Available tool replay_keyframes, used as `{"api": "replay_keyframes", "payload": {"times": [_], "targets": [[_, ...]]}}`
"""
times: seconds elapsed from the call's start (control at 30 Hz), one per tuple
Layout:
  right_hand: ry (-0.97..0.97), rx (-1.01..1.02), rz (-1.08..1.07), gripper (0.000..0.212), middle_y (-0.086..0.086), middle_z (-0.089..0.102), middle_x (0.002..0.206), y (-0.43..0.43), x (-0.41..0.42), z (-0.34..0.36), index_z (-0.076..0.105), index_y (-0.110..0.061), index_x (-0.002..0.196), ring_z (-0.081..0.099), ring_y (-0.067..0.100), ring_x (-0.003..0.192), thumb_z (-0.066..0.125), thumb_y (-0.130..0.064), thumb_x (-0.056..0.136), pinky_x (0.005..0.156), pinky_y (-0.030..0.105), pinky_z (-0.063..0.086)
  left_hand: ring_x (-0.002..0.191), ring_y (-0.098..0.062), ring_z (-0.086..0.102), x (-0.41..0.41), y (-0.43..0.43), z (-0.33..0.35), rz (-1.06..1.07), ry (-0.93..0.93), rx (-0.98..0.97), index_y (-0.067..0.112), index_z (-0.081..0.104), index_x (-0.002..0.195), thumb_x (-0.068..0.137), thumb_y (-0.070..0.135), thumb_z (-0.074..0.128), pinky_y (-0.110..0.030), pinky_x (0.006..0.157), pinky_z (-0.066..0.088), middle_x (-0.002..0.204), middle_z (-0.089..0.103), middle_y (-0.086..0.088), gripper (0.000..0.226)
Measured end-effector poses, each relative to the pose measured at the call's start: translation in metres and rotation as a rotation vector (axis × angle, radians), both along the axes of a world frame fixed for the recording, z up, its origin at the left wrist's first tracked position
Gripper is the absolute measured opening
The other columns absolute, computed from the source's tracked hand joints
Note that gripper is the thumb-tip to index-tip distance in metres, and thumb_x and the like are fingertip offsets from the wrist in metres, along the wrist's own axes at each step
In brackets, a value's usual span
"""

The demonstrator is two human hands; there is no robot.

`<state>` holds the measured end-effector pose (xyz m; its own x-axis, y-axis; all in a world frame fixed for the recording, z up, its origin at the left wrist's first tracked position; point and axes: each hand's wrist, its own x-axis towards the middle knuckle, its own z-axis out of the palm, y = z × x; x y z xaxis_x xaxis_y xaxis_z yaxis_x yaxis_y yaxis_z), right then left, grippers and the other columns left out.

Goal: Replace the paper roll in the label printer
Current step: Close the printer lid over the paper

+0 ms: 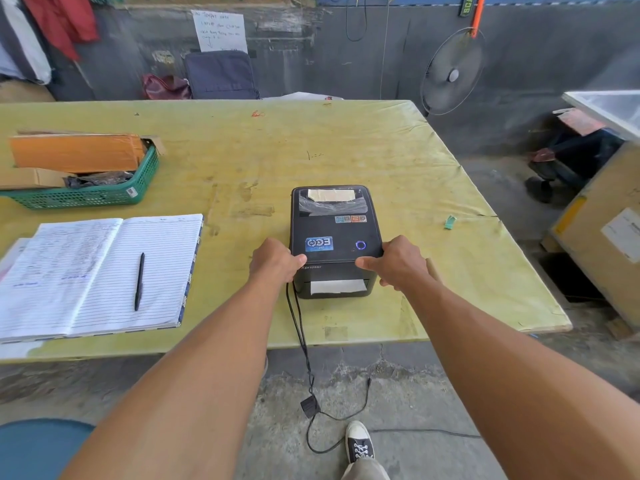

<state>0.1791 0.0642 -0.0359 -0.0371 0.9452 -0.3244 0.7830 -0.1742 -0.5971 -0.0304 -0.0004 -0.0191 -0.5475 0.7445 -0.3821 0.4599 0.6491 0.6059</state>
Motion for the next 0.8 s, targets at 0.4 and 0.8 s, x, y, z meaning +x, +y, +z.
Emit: {"api": "replay_keyframes", "payload": {"times": [0.4, 0.8], "targets": [[0.027, 0.006, 0.001, 0.05, 0.008, 0.071, 0.086, 0.0002, 0.0005, -0.0021, 0.067, -0.014, 0.101, 0.072, 0.028, 0.079, 0.081, -0.052, 0.072, 0.069, 0.04, 0.059, 0.087, -0.025, 0.074, 0.0023, -0.001, -0.0001, 0.005, -0.032, 0.029, 0.011, 0.059, 0.099, 0.089, 0.032, 0.072, -0.035, 0.083, 0.056, 0.108, 0.072, -0.01, 0.027], [0.034, 0.016, 0.002, 0.049, 0.004, 0.073, 0.089, -0.0014, 0.0011, -0.0021, 0.068, -0.018, 0.104, 0.073, 0.025, 0.078, 0.081, -0.052, 0.072, 0.072, 0.042, 0.062, 0.087, -0.024, 0.075, 0.0092, -0.0083, 0.0077, 0.021, -0.1, 0.045, 0.004, 0.06, 0.121, 0.092, 0.026, 0.069, -0.025, 0.049, 0.04, 0.116, 0.07, -0.011, 0.037]]}}
